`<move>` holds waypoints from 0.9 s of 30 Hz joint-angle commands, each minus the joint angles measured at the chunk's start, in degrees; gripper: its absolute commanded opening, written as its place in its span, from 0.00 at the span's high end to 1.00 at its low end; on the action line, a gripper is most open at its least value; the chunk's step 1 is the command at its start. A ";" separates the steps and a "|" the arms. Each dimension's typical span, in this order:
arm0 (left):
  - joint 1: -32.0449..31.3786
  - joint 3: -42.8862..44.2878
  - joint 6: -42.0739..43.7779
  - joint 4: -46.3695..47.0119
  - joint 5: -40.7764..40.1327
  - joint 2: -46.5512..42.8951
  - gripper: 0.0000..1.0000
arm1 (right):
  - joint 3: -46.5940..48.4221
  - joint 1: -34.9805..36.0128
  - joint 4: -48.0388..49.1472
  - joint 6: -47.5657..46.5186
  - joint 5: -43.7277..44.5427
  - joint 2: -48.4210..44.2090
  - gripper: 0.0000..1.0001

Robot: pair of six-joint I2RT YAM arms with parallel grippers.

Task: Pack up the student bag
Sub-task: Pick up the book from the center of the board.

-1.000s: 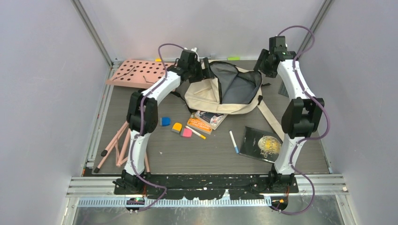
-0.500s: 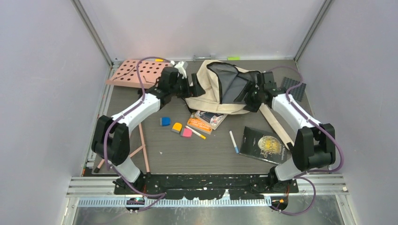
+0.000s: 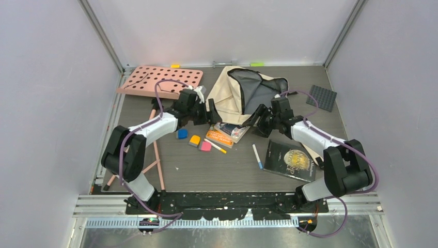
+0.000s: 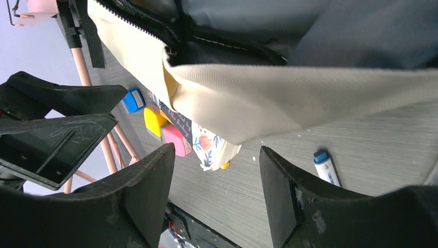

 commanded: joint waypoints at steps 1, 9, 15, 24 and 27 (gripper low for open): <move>-0.20 -0.09 1.13 3.50 -0.03 1.20 0.29 | -0.96 1.05 8.26 1.25 -0.84 2.11 0.33; -0.20 -0.01 2.57 3.46 1.32 4.21 0.44 | -2.72 2.67 12.66 0.71 0.32 7.45 0.33; -0.44 0.77 3.34 3.46 2.08 5.78 0.46 | -3.40 3.23 15.63 0.31 0.77 10.47 0.33; -1.90 0.98 4.18 2.53 2.30 7.16 0.53 | -1.54 4.84 20.36 0.41 -1.20 14.93 0.35; -2.25 1.09 4.30 2.08 2.50 7.15 0.59 | -1.01 5.31 20.71 0.05 -1.76 14.61 0.37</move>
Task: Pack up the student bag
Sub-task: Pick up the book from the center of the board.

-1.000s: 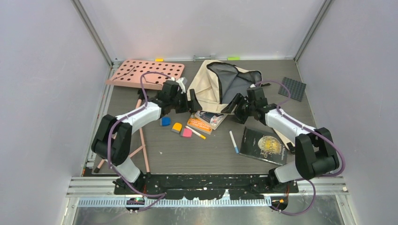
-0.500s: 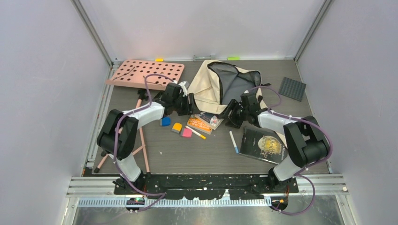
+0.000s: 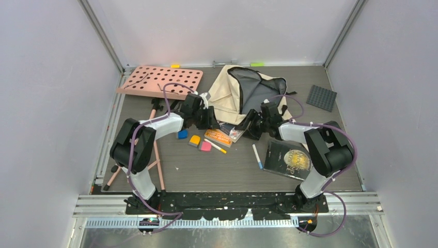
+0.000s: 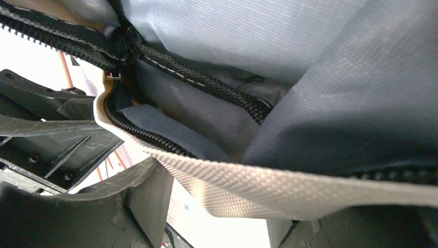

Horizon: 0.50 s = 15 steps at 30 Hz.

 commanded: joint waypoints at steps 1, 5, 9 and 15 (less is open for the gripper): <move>-1.08 1.03 1.00 0.97 1.77 0.09 0.61 | 2.40 1.42 2.69 -1.20 -0.39 0.66 0.37; -1.41 0.80 0.89 -0.13 2.16 -0.34 0.69 | 3.37 1.74 1.78 -1.83 -0.52 -0.41 0.42; -2.21 0.08 0.86 -1.21 2.22 -1.94 0.71 | 4.22 1.80 -0.40 -2.27 0.22 -2.52 0.53; -2.75 -1.18 -0.31 -4.39 -1.74 -6.72 0.70 | 10.76 1.80 -15.75 -4.60 3.28 -4.91 0.73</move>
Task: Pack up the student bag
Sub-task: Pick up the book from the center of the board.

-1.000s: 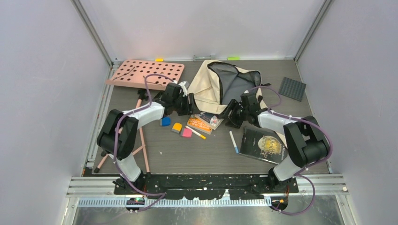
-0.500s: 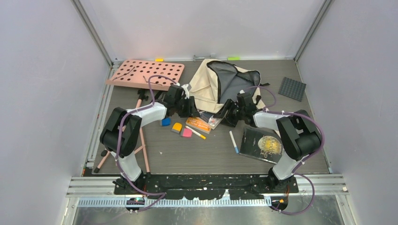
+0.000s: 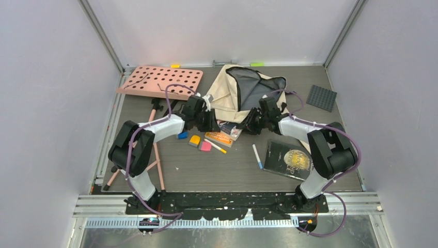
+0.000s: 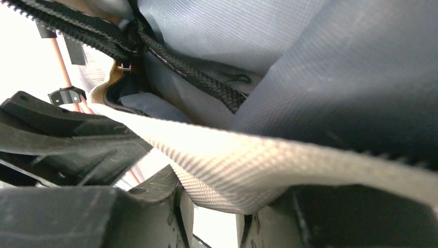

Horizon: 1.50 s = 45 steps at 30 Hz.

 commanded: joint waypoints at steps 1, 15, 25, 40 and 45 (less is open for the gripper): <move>-1.23 -0.75 -0.49 -3.37 -2.07 -6.42 0.70 | 7.02 0.96 -10.69 -3.94 2.52 -4.56 0.75; -1.22 3.43 -1.68 -12.56 -10.43 -16.54 0.60 | 23.35 0.77 -52.84 -17.59 5.07 -6.04 0.98; -1.13 10.85 -0.63 -13.59 -6.78 -14.42 0.57 | 35.57 0.77 -72.75 -28.78 -0.67 -1.32 0.98; -0.72 15.11 -10.47 -4.22 -0.35 -9.42 0.47 | 44.05 1.02 -91.08 -33.03 -4.03 -3.21 0.94; 1.33 16.42 -12.09 -4.25 1.04 -9.12 0.43 | 49.07 1.03 -93.17 -30.20 -5.70 -5.68 0.99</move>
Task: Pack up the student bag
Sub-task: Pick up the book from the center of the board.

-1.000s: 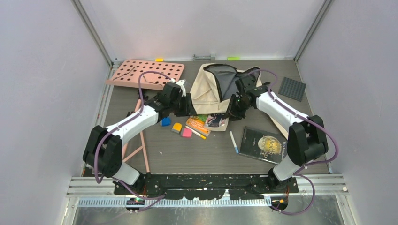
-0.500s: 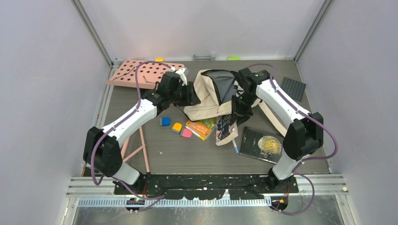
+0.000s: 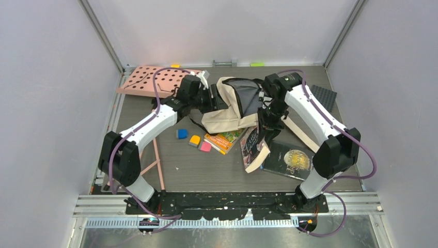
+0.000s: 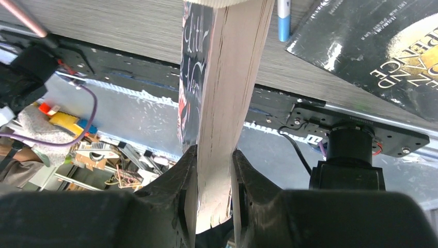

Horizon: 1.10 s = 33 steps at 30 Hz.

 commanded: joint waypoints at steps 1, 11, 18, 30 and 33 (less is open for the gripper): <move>2.49 3.53 -2.99 4.28 2.80 -0.96 0.43 | 8.27 0.40 -6.79 2.31 -5.39 -6.86 0.99; 6.41 3.41 -2.67 2.18 3.01 -4.27 0.36 | 25.97 0.40 -9.36 9.61 -8.88 -7.94 0.99; 6.62 3.39 -3.12 2.28 2.91 -5.45 0.31 | 24.26 0.40 -2.89 11.36 -12.20 -7.54 0.99; 6.62 4.45 -4.61 4.90 5.79 -1.93 0.26 | 7.70 4.44 -10.95 7.85 -3.40 -11.64 0.99; 6.62 6.20 -5.55 5.04 5.89 0.87 0.25 | 11.06 5.25 -11.41 10.13 -5.07 -12.79 0.99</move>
